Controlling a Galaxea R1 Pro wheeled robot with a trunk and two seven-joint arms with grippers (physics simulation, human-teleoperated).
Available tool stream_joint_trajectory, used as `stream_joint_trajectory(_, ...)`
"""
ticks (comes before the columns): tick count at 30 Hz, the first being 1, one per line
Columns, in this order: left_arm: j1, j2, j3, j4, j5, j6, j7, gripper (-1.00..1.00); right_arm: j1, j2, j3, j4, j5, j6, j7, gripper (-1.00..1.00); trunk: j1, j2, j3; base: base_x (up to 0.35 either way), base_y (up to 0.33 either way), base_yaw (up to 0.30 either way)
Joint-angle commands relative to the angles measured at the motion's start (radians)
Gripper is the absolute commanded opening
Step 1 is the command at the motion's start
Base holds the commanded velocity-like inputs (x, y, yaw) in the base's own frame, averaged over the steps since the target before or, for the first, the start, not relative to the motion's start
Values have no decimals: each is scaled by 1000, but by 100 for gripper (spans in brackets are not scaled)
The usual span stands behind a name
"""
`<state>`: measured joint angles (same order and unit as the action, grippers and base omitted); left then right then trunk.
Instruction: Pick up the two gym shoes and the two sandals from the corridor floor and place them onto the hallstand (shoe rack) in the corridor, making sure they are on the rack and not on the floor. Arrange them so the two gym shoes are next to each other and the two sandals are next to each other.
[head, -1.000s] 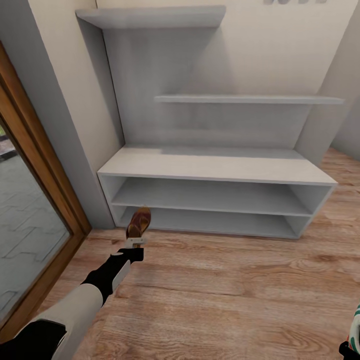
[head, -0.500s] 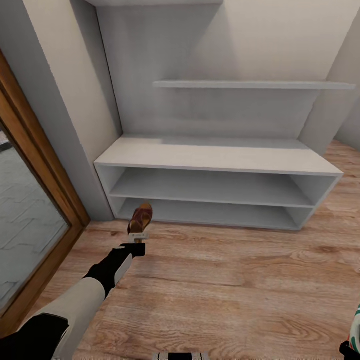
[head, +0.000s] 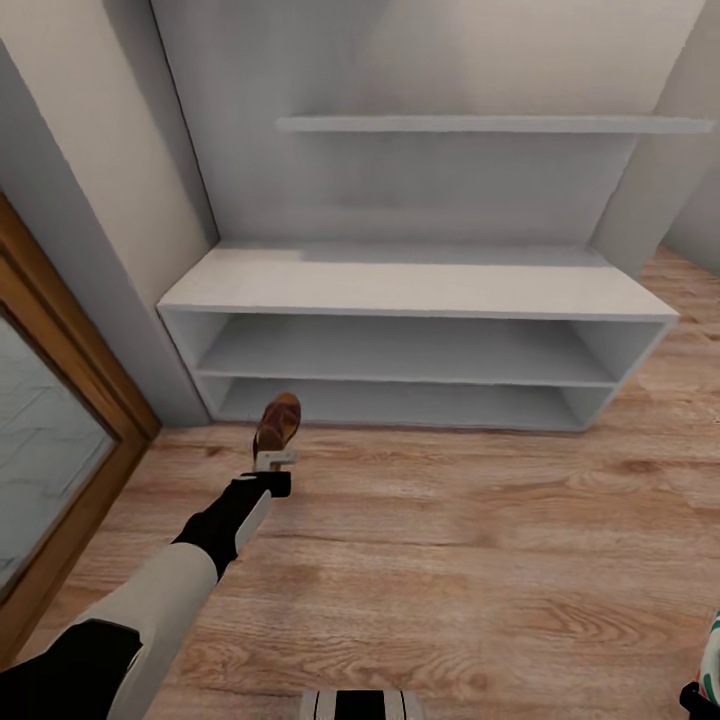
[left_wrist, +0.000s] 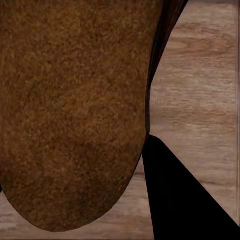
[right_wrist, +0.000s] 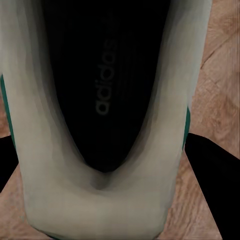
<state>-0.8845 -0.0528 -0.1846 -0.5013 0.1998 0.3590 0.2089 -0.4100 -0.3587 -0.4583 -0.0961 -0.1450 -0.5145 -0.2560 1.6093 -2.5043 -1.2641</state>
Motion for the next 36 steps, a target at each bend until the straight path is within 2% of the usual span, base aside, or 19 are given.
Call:
stream_joint_trajectory(1, 0, 1, -8, -3, 6, 6, 8, -100, -1, 0, 8, 1, -10, -4, -2, -100, 0, 0, -2, 0, 0, -262)
stream_joint_trajectory(3, -1, 3, -8, -5, 6, 6, 9, -100, -1, 0, 9, 1, -10, -4, -2, -100, 0, 0, -3, 0, 0, -271)
stream_joint_trajectory(4, 1, 1, -12, -40, -1, 8, 9, -100, -1, 0, 9, 0, -10, -5, -2, -100, 0, 0, -3, 0, 0, -145)
stream_joint_trajectory(12, -6, -1, -14, -125, -5, 19, 10, -100, -1, 0, 10, 0, -10, -7, 0, -100, 0, 0, -3, 0, 0, -34)
stream_joint_trajectory(18, -14, 0, -13, -187, -6, 98, 13, -100, -1, 0, 10, -1, -9, -7, 0, -100, 0, 0, -3, 0, 0, -2)
stream_joint_trajectory(27, -4, 7, -15, -207, -8, 122, 13, -100, -1, 0, 10, -1, -10, -7, 0, -100, 0, 0, -3, 11, 0, 0)
stream_joint_trajectory(36, 2, 8, -19, -206, -8, 119, 15, -100, -1, 0, 10, -1, -9, -7, 0, -100, 0, 0, -3, 275, 0, 0)
